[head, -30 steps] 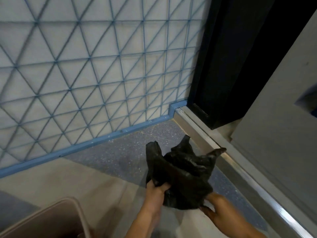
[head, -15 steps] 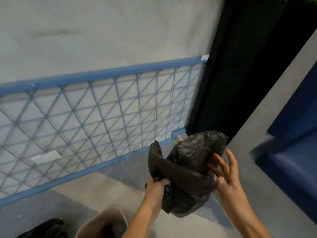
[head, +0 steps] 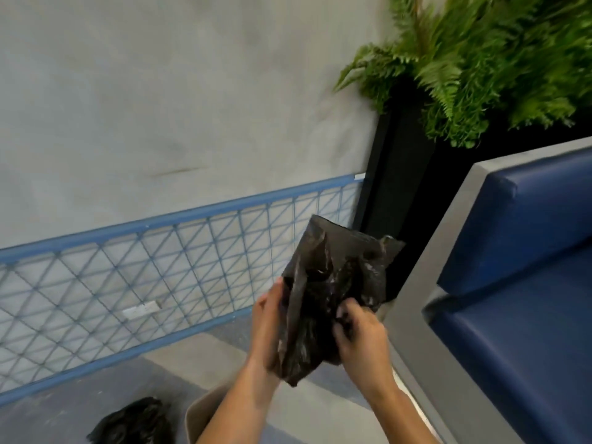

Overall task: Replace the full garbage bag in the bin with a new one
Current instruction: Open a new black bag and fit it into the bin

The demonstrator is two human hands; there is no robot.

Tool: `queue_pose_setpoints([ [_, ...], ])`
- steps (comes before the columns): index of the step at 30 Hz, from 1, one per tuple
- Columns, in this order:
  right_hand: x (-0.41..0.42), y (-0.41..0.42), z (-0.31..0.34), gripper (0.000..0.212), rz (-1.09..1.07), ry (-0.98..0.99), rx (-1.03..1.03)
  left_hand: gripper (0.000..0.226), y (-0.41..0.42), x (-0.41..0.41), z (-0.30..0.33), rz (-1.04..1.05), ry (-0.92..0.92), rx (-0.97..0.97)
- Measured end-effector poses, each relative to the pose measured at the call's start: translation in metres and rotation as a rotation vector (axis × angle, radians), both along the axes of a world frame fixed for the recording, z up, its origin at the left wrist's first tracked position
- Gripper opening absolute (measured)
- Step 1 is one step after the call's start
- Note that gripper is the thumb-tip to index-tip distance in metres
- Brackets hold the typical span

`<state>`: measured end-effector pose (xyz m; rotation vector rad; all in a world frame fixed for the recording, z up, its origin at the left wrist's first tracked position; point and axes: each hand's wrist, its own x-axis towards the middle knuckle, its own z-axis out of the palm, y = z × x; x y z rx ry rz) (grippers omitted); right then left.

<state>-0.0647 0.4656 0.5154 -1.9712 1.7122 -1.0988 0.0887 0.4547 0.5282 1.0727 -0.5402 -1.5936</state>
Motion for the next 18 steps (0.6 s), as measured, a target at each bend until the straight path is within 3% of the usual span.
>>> queue_pose_setpoints([
  [1,-0.002,0.006,0.006,0.035,-0.018,0.033,-0.077,0.045,0.014,-0.002,0.008,0.008,0.041,0.001],
  [2,-0.003,0.012,0.011,0.032,-0.014,0.055,-0.138,0.034,0.027,-0.008,0.018,-0.026,0.152,0.017],
  [4,-0.003,0.025,0.009,0.028,0.042,0.093,-0.213,0.035,0.055,-0.026,0.045,-0.255,0.384,-0.080],
  [5,-0.005,0.033,0.005,0.025,0.093,0.101,-0.208,0.036,0.059,-0.034,0.050,-0.302,0.392,-0.113],
  [6,-0.007,0.040,0.002,0.025,0.157,0.099,-0.191,0.031,0.055,-0.042,0.044,-0.287,0.344,-0.071],
  [9,-0.016,0.059,-0.011,0.035,0.272,0.114,-0.050,0.018,0.040,-0.063,0.030,0.065,0.028,0.066],
  [11,-0.032,0.068,-0.013,0.032,0.366,0.190,0.236,0.016,0.038,-0.068,0.013,0.184,-0.129,0.099],
  [13,-0.062,0.082,-0.008,0.022,0.612,0.288,0.605,0.016,0.040,-0.069,-0.001,0.229,-0.272,0.122],
  [16,-0.125,0.080,0.028,0.021,0.875,0.143,0.738,0.018,0.041,-0.072,-0.013,0.201,-0.473,0.067],
  [18,-0.141,0.049,0.075,0.015,0.718,0.012,0.731,0.018,0.043,-0.075,-0.019,0.184,-0.587,0.039],
])
